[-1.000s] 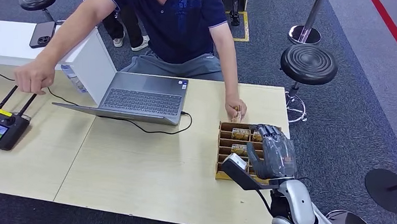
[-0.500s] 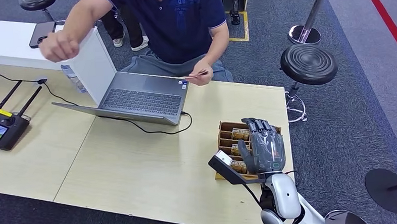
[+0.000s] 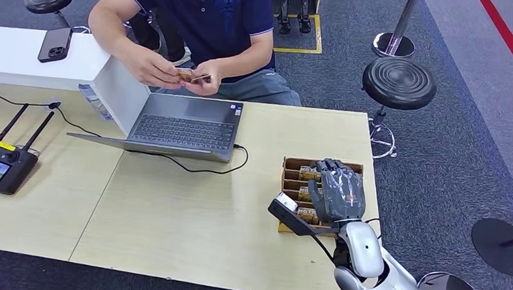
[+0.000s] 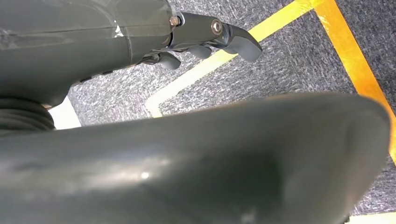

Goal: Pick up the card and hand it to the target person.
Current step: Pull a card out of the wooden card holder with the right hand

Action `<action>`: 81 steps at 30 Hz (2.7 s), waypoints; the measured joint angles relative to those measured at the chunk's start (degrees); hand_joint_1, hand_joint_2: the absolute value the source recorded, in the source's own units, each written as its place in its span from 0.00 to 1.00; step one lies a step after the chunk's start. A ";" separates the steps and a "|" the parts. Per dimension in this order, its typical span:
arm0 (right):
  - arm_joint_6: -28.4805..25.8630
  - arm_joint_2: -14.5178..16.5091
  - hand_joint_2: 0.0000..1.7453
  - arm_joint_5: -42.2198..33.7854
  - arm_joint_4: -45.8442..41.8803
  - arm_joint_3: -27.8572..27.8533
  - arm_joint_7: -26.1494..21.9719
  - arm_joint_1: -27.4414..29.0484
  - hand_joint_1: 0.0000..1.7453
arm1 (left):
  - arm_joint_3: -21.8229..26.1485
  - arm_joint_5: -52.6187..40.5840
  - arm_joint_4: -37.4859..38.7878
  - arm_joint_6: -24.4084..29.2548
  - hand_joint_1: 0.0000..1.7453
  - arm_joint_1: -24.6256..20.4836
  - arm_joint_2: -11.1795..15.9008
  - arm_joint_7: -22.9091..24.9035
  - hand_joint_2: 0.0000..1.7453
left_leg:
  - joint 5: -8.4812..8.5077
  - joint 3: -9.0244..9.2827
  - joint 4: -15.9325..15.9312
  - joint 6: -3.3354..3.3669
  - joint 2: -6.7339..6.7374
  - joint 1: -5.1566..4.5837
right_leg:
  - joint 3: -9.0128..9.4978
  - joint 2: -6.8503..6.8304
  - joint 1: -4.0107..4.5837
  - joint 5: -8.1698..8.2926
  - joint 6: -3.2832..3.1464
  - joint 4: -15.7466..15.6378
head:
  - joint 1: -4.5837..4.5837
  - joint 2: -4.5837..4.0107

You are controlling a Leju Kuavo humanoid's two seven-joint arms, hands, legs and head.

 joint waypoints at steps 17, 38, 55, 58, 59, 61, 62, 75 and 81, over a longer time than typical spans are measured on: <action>-0.06 0.00 1.00 -0.04 0.02 0.00 -0.01 0.00 0.45 | 0.00 -0.02 0.00 0.02 0.00 0.00 0.00 0.00 0.00 | 0.00 0.00 0.00 0.00 0.00 0.00 | 0.00 0.00 0.00 0.00 0.00 0.00 | 0.00 0.00; -0.13 0.00 1.00 -0.09 0.08 0.00 -0.01 0.00 0.47 | 0.00 -0.04 0.00 0.04 0.00 0.01 0.00 0.00 0.00 | 0.00 0.00 0.00 0.00 0.00 0.00 | 0.00 0.00 0.00 0.00 0.00 0.00 | 0.00 0.00; -0.15 0.00 1.00 -0.11 0.11 0.00 0.00 0.00 0.47 | 0.00 -0.04 0.00 0.09 0.00 0.02 -0.02 0.00 0.00 | 0.00 0.00 0.00 0.00 0.00 0.00 | 0.00 0.00 0.00 0.00 0.00 0.00 | 0.00 0.00; -0.15 0.00 1.00 -0.11 0.11 0.00 0.00 0.00 0.47 | 0.00 -0.04 0.00 0.10 0.00 0.02 -0.02 0.00 0.00 | 0.00 0.00 0.00 0.00 0.00 0.00 | 0.00 0.00 0.00 0.00 0.00 0.00 | 0.00 0.00; -0.15 0.00 1.00 -0.11 0.11 0.00 0.01 0.00 0.47 | 0.00 -0.04 0.00 0.10 0.00 0.02 -0.02 0.00 0.00 | 0.00 0.00 0.00 0.00 0.00 0.00 | 0.00 0.00 0.00 0.00 0.00 0.00 | 0.00 0.00; -0.15 0.00 1.00 -0.11 0.11 0.00 0.01 0.00 0.47 | 0.00 -0.04 0.00 0.11 0.00 0.02 -0.02 0.00 0.00 | 0.00 0.00 0.00 0.00 0.00 0.00 | 0.00 0.00 0.00 0.00 0.00 0.00 | 0.00 0.00; -0.15 0.00 1.00 -0.11 0.11 0.00 0.00 0.00 0.47 | 0.00 -0.04 0.00 0.11 0.00 0.02 -0.02 0.00 0.00 | 0.00 0.00 0.00 0.00 0.00 0.00 | 0.00 0.00 0.00 0.00 0.00 0.00 | 0.00 0.00; -0.15 0.00 1.00 -0.14 0.13 0.00 -0.01 0.00 0.47 | 0.00 -0.04 0.00 0.13 0.00 0.02 -0.02 0.00 0.00 | 0.00 0.00 0.00 0.00 0.00 0.00 | 0.00 0.00 0.00 0.00 0.00 0.00 | 0.00 0.00; -0.16 0.00 1.00 -0.21 0.15 0.00 0.02 0.00 0.46 | 0.00 -0.04 0.00 0.16 0.00 0.03 -0.02 0.00 0.00 | 0.00 0.00 0.00 0.00 0.00 0.00 | 0.00 0.00 0.00 0.00 0.00 0.00 | 0.00 0.00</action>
